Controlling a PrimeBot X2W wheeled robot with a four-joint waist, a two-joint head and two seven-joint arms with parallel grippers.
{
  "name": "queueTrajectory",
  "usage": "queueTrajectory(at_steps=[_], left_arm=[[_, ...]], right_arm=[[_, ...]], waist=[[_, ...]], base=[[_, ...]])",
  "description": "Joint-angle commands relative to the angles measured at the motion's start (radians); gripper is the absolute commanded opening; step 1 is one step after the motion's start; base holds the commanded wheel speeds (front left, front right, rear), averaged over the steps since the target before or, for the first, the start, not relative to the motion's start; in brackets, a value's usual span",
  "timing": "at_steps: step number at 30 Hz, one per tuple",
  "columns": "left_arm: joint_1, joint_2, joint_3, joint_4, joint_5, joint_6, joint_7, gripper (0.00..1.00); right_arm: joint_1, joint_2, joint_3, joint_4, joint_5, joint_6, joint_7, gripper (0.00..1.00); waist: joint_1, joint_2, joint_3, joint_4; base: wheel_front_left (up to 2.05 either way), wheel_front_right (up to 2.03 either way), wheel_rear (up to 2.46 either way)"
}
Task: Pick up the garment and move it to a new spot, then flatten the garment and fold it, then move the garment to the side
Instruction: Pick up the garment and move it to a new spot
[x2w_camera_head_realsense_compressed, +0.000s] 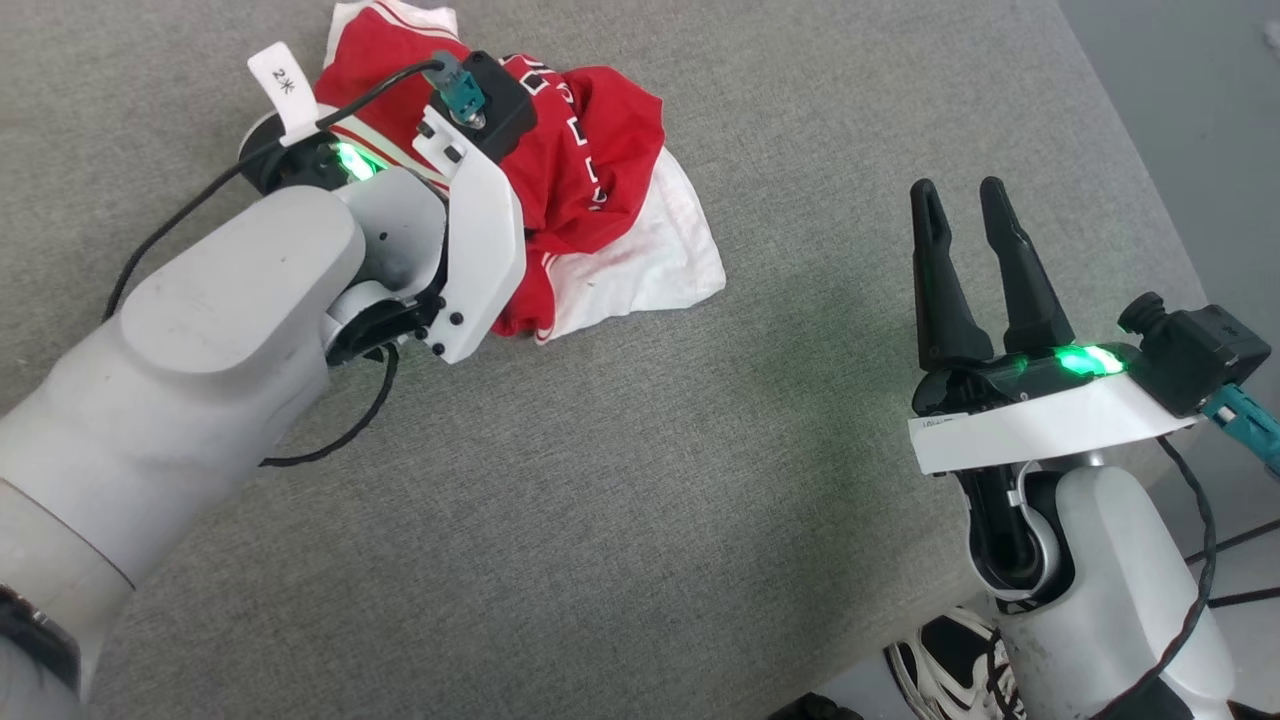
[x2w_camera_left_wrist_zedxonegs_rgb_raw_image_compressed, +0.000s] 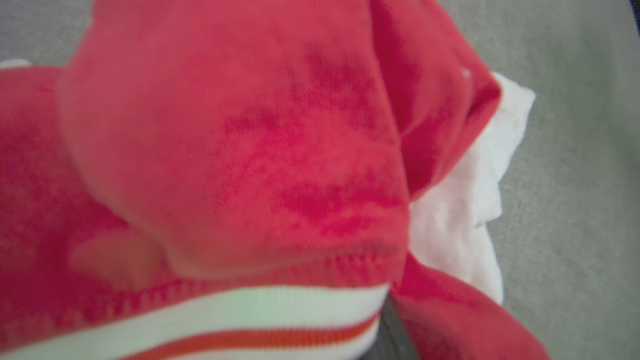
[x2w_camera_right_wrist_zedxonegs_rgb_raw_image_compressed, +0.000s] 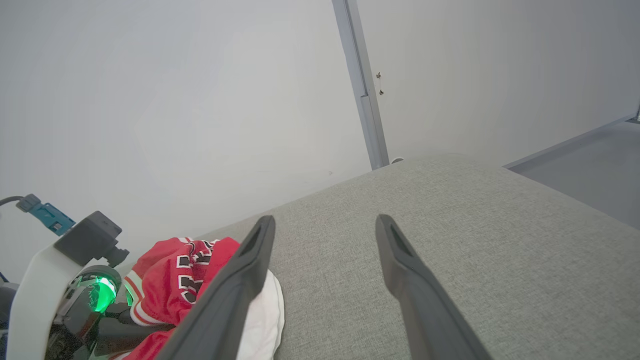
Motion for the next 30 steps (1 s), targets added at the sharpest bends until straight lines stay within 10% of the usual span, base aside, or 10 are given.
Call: queueTrajectory(at_steps=[1,5,11,30], left_arm=[[0.066,0.021,-0.053,0.048,0.039,0.008,0.036,0.0],[0.075,0.03,-0.064,0.049,0.049,0.01,0.047,0.0],[0.061,0.033,-0.055,0.016,0.04,0.008,-0.025,0.97],[0.233,0.019,0.028,-0.013,-0.175,0.005,-0.561,1.0]], right_arm=[[-0.006,0.003,0.005,-0.003,0.011,0.001,-0.002,1.0],[-0.01,0.003,0.007,-0.002,0.017,0.001,-0.002,1.0],[-0.008,0.002,-0.012,0.017,-0.022,0.001,-0.002,1.0],[0.087,-0.05,-0.066,0.092,-0.204,0.0,-0.002,1.0]], waist=[[0.0,0.0,0.014,-0.01],[0.0,0.0,0.026,-0.014],[0.0,0.0,-0.017,0.034],[0.0,0.0,-0.264,0.322]], base=[[0.0,0.0,0.0],[0.0,0.0,0.0],[0.0,0.0,0.0],[0.0,0.0,0.0]])
